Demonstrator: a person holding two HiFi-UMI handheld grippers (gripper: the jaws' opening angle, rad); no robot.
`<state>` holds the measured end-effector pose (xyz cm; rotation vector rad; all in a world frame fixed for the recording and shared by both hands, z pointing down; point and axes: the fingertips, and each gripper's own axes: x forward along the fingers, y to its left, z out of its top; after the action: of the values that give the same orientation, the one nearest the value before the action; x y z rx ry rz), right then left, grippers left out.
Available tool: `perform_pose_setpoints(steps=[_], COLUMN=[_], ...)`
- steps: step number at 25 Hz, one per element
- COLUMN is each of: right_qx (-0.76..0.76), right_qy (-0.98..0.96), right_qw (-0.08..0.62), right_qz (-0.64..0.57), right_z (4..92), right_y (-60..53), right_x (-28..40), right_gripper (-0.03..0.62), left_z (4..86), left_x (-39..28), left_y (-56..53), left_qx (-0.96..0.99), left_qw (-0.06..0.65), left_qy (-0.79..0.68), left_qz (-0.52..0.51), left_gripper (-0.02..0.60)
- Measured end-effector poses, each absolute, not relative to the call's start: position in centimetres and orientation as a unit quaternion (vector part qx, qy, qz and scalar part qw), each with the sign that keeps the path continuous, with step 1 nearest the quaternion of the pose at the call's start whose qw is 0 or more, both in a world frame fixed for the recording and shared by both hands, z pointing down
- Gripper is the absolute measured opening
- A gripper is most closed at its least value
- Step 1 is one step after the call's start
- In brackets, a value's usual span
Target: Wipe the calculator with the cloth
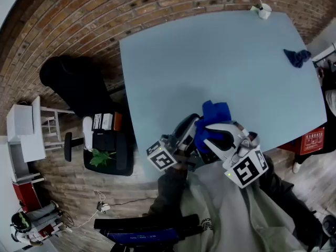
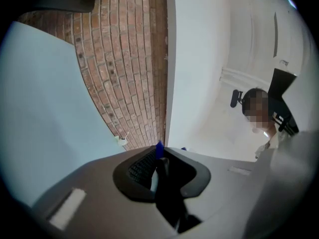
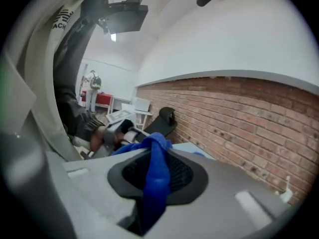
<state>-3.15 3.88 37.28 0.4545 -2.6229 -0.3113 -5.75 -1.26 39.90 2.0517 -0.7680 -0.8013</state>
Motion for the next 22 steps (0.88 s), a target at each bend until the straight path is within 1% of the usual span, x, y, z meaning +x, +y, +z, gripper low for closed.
perform_pose_setpoints(steps=[2,4,8,10,13,16,18,20,22], right_qx=[0.140,0.147,0.233,0.255,0.230,0.173,0.166,0.199,0.247], right_qy=[-0.957,-0.955,-0.948,-0.942,-0.946,-0.964,-0.966,-0.957,-0.946], right_qw=[0.231,0.234,0.203,0.209,0.216,0.196,0.190,0.196,0.199], right_qz=[-0.108,-0.103,-0.067,-0.055,-0.069,-0.057,-0.064,-0.080,-0.068], right_z=[37.9,38.8,39.4,39.0,38.2,37.7,37.9,38.4,38.6], right_y=[5.2,4.7,-0.1,-1.3,-0.4,2.5,2.9,1.0,-1.5], right_x=[-4.1,-3.4,0.0,0.4,-1.4,-3.6,-3.9,-2.7,-1.0], right_gripper=[0.069,0.069,0.069,0.069,0.069,0.069,0.069,0.069,0.069], left_z=[40.3,40.7,40.9,40.7,40.6,40.7,40.8,40.8,41.0], left_x=[-5.6,-6.1,-7.1,-7.4,-7.0,-7.0,-7.3,-7.2,-7.1], left_y=[-1.1,-0.8,-0.4,-0.7,-1.0,-1.0,-0.8,-0.5,-0.2], left_qx=[0.811,0.811,0.803,0.797,0.796,0.799,0.800,0.801,0.798], left_qw=[0.396,0.398,0.401,0.406,0.405,0.403,0.403,0.403,0.406], left_qy=[-0.305,-0.313,-0.319,-0.312,-0.307,-0.309,-0.309,-0.310,-0.312], left_qz=[-0.303,-0.294,-0.304,-0.321,-0.328,-0.321,-0.320,-0.317,-0.318], left_gripper=[0.038,0.040,0.041,0.041,0.041,0.038,0.038,0.040,0.040])
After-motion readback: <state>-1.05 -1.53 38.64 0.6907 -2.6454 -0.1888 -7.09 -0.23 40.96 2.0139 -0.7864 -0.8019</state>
